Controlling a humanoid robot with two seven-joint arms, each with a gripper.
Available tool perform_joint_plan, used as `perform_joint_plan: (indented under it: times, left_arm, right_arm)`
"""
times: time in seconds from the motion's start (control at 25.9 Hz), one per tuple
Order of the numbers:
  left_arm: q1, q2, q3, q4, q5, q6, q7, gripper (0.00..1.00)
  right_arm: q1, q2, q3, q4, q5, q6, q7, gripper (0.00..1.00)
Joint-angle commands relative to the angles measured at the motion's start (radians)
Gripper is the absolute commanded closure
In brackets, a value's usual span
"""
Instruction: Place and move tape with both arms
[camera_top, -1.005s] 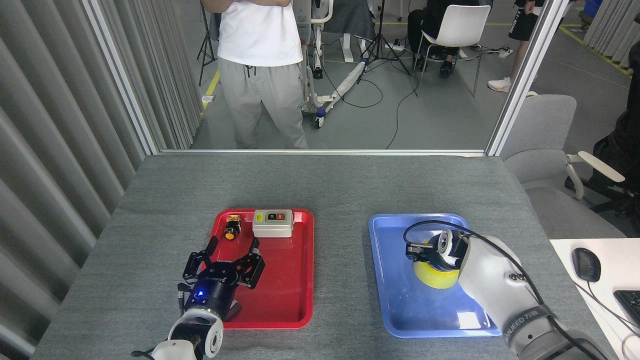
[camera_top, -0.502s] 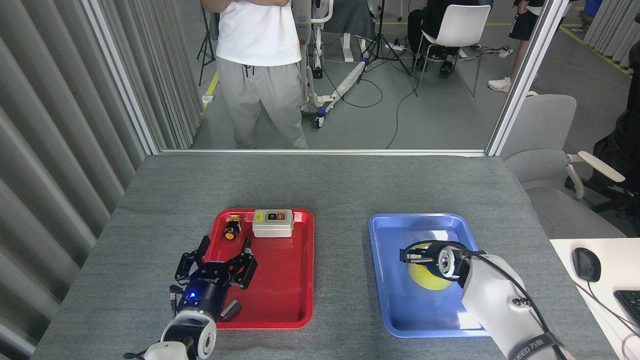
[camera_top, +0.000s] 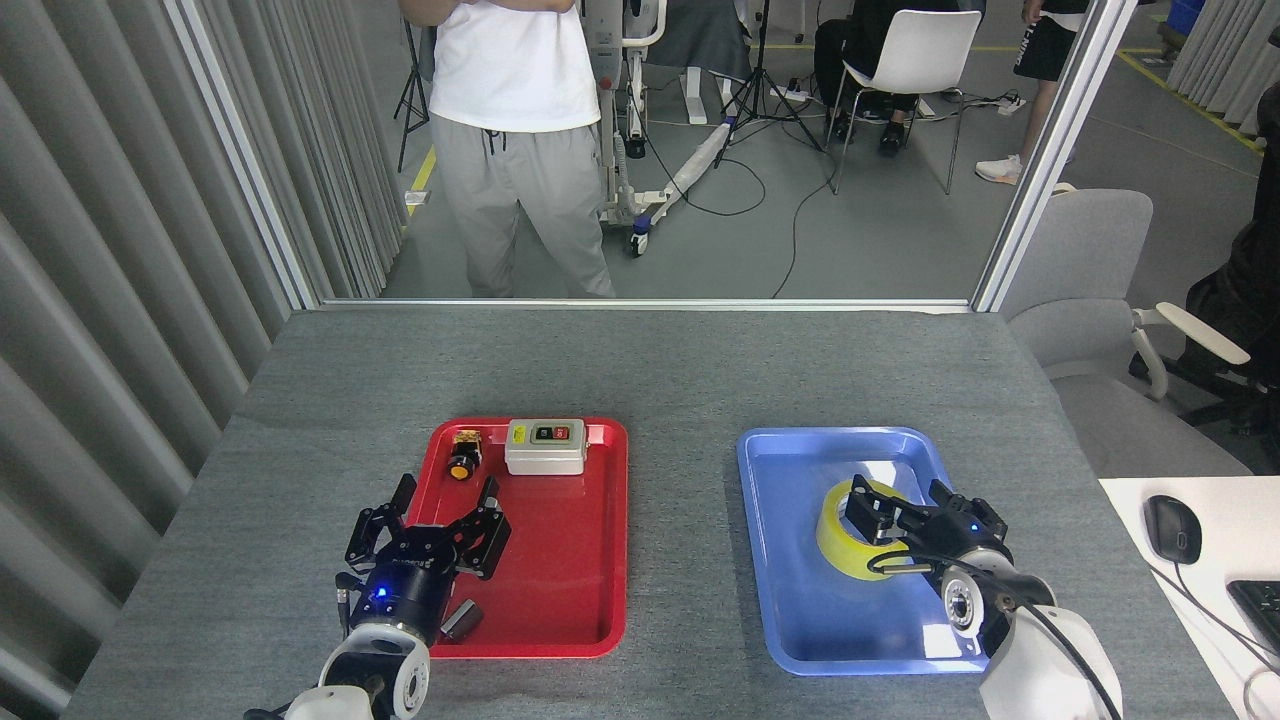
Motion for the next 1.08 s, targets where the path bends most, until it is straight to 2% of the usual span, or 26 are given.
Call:
perform_joint_plan:
  times: [0.0, 0.15, 0.23, 0.35, 0.5, 0.58, 0.7, 0.77, 1.04]
  left_arm:
    - [0.003, -0.001, 0.016, -0.004, 0.0, -0.002, 0.0, 0.0]
    - [0.003, -0.001, 0.018, -0.004, 0.0, -0.002, 0.0, 0.0]
    - [0.003, -0.001, 0.018, -0.004, 0.0, -0.002, 0.0, 0.0]
    - [0.005, -0.001, 0.018, -0.004, 0.0, -0.002, 0.0, 0.0]
    - [0.017, -0.001, 0.018, -0.02, 0.0, -0.002, 0.0, 0.0]
    - [0.017, -0.002, 0.018, -0.024, 0.0, -0.002, 0.0, 0.0]
    - [0.017, -0.004, 0.02, -0.025, 0.0, -0.002, 0.0, 0.0]
    - [0.017, -0.002, 0.02, -0.039, 0.0, -0.002, 0.0, 0.0]
    - [0.018, -0.002, 0.023, -0.048, 0.0, -0.002, 0.0, 0.0]
  right_arm:
    - [0.045, 0.032, -0.081, -0.052, 0.089, -0.061, -0.173, 0.01]
    - [0.054, 0.088, -0.125, -0.082, 0.321, -0.045, -0.417, 0.01]
    - [0.102, 0.098, -0.125, -0.128, 0.359, -0.015, -0.502, 0.01]
    - [0.199, 0.115, -0.122, -0.233, 0.358, 0.019, -0.479, 0.01]
    - [0.291, 0.105, -0.105, -0.306, 0.348, 0.06, -0.384, 0.01]
    - [0.298, 0.1, -0.07, -0.307, 0.319, 0.11, -0.38, 0.01]
    - [0.301, 0.023, -0.006, -0.307, 0.246, 0.156, -0.378, 0.01]
    - [0.301, 0.005, 0.013, -0.307, 0.215, 0.156, -0.378, 0.01]
    - [0.3, 0.002, 0.027, -0.307, 0.212, 0.159, -0.377, 0.01]
